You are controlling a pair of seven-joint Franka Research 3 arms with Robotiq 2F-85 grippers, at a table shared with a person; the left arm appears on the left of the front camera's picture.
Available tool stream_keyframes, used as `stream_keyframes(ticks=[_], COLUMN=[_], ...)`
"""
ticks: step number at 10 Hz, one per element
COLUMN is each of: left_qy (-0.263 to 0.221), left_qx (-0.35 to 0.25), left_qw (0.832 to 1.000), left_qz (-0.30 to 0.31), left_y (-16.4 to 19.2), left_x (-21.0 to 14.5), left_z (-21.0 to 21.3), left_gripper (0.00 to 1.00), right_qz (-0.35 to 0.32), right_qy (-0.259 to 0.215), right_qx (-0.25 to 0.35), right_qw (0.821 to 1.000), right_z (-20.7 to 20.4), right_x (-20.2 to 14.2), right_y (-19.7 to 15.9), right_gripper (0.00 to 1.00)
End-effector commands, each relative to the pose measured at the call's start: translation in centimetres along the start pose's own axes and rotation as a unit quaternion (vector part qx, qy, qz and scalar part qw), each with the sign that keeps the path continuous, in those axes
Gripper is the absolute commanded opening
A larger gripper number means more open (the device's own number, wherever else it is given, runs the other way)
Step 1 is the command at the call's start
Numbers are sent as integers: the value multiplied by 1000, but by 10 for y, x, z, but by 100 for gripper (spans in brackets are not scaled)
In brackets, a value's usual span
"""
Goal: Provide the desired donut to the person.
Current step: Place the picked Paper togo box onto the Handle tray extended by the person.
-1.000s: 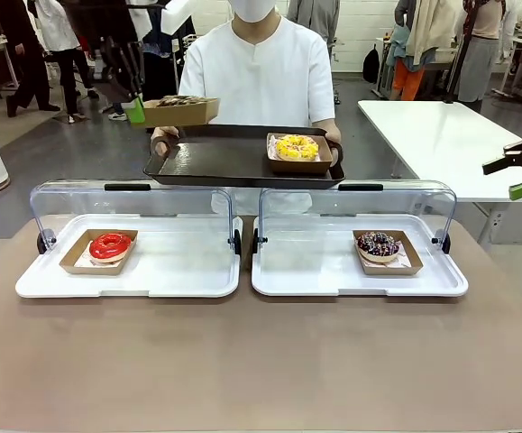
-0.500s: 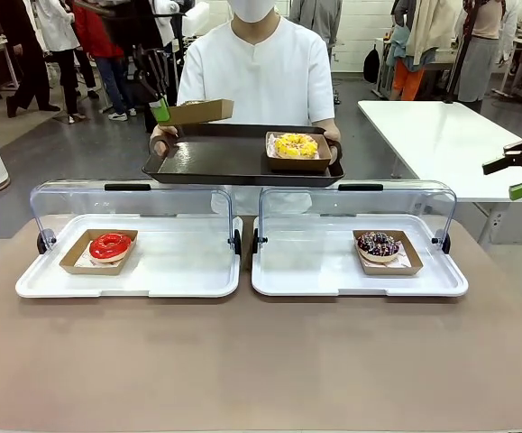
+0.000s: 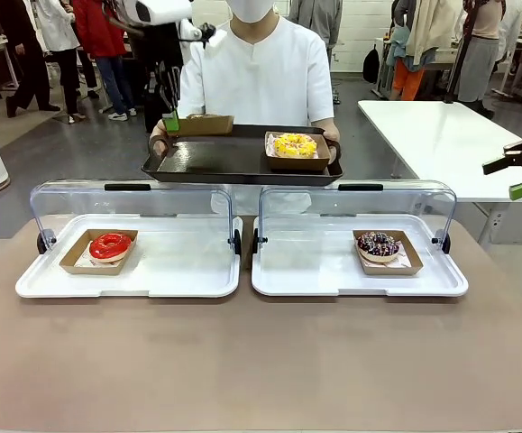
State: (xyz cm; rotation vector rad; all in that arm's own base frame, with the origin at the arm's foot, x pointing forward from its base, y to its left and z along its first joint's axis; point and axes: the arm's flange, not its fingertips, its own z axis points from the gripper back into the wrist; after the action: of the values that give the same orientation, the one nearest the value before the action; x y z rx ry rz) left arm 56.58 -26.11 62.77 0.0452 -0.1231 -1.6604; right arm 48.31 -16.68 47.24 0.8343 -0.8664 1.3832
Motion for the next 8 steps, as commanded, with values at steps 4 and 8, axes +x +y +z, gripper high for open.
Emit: stream_keyframes(ticks=[4,8], left_qy=[9,17], left_qx=[-11,-24], left_qw=[1000,999], left_qz=[-6,-16], left_y=[31,34], left_x=[-1,0], left_z=[-24,-37], left_gripper=[1,60], right_qz=[-3,-3], right_qy=[-5,-5], right_qx=[-2,-2], right_qw=[1000,1000], right_z=[0,0], right_x=[1,1], right_y=[-2,-2], right_gripper=[100,100])
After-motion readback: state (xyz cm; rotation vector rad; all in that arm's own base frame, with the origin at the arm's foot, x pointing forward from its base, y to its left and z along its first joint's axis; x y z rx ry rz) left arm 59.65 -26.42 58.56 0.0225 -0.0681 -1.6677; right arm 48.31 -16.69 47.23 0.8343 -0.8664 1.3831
